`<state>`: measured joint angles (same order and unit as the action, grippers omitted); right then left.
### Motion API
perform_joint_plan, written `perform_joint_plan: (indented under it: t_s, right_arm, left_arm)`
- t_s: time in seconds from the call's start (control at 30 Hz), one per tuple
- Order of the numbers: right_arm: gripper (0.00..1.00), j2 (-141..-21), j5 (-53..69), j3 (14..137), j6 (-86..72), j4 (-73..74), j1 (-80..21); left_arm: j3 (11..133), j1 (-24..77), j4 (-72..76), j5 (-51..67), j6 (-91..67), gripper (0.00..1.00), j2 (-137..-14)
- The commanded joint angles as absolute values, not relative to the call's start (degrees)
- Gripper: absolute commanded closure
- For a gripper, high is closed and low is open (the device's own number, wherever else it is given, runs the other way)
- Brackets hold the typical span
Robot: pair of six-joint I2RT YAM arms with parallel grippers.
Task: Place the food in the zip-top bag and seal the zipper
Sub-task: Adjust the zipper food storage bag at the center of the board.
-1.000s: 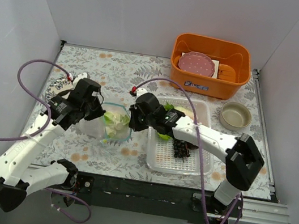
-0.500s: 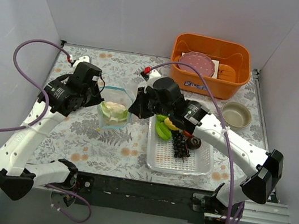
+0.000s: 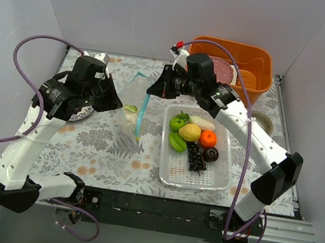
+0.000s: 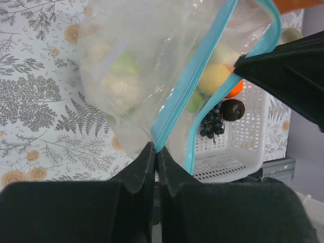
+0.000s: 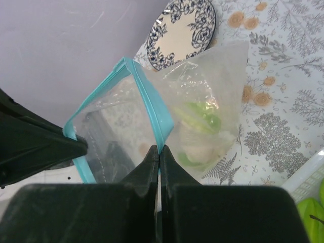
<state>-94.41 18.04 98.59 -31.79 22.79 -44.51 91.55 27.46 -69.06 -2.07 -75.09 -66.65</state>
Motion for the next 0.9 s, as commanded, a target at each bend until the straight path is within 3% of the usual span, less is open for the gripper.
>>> perform_joint_plan:
  t_s: [0.0, 0.23, 0.57, 0.87]
  right_arm:
    - [0.99, -96.1, 24.8, 97.9, -33.0, 23.1, -45.0]
    - [0.99, -96.0, 27.3, 85.8, -34.5, 18.4, -46.0]
    - [0.99, -92.9, 20.1, 69.5, -34.4, 11.5, -46.9]
    - [0.95, -86.1, 14.4, 71.1, -33.5, 13.7, -47.0]
  left_arm:
    - [98.7, 27.5, -70.4, -6.4, -77.4, 1.0, -64.5]
    - [104.4, 27.5, -73.3, -5.3, -77.7, 1.0, -68.9]
    - [72.6, 27.5, -59.0, -1.1, -78.0, 1.0, -61.1]
    - [67.4, 27.5, -52.0, 4.6, -79.5, 1.0, -60.8]
